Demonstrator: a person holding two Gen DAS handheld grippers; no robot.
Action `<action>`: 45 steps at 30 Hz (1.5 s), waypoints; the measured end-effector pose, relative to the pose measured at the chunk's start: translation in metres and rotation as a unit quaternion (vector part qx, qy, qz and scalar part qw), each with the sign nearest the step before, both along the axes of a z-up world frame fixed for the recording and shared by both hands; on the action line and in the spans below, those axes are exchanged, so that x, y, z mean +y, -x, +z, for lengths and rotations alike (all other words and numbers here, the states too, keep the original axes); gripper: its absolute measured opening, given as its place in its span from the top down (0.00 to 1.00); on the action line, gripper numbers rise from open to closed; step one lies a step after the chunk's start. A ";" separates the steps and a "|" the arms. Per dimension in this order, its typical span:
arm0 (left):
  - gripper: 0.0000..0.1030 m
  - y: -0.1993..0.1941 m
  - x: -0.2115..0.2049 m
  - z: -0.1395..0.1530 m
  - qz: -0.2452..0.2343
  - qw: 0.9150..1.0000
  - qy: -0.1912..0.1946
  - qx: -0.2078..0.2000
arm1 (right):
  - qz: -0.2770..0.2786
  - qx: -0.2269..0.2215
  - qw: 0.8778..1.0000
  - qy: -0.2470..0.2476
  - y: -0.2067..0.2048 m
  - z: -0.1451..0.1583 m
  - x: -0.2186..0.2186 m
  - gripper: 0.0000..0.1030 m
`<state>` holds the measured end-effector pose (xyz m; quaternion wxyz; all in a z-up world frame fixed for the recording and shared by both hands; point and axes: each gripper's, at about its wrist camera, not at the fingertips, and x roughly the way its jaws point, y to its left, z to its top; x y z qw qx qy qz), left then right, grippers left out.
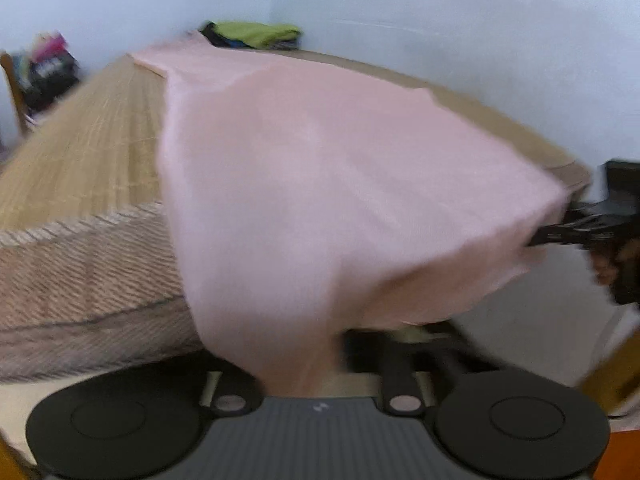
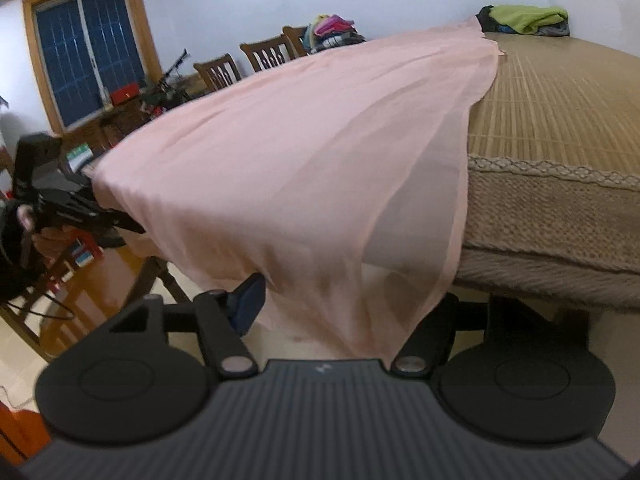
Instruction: Fold clothes
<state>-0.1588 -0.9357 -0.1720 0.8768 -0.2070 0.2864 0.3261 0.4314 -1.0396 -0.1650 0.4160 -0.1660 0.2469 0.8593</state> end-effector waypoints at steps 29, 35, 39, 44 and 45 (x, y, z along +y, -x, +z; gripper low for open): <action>1.00 -0.011 0.186 0.207 0.094 0.966 0.053 -0.235 | -0.094 0.270 0.958 -0.015 -0.036 0.183 0.175 0.97; 1.00 -0.057 0.328 0.182 0.131 0.967 0.084 -0.202 | -0.093 0.250 0.964 0.009 -0.032 0.166 0.315 0.97; 0.99 -0.075 0.404 0.145 0.156 0.968 0.110 -0.165 | -0.089 0.216 0.972 0.038 -0.026 0.148 0.412 0.97; 0.77 -0.077 0.471 0.097 0.237 0.945 0.195 -0.116 | -0.132 0.154 0.973 0.110 -0.013 0.110 0.499 0.93; 0.75 -0.074 0.479 0.093 0.243 0.940 0.206 -0.119 | -0.152 0.146 0.969 0.130 -0.014 0.104 0.510 0.93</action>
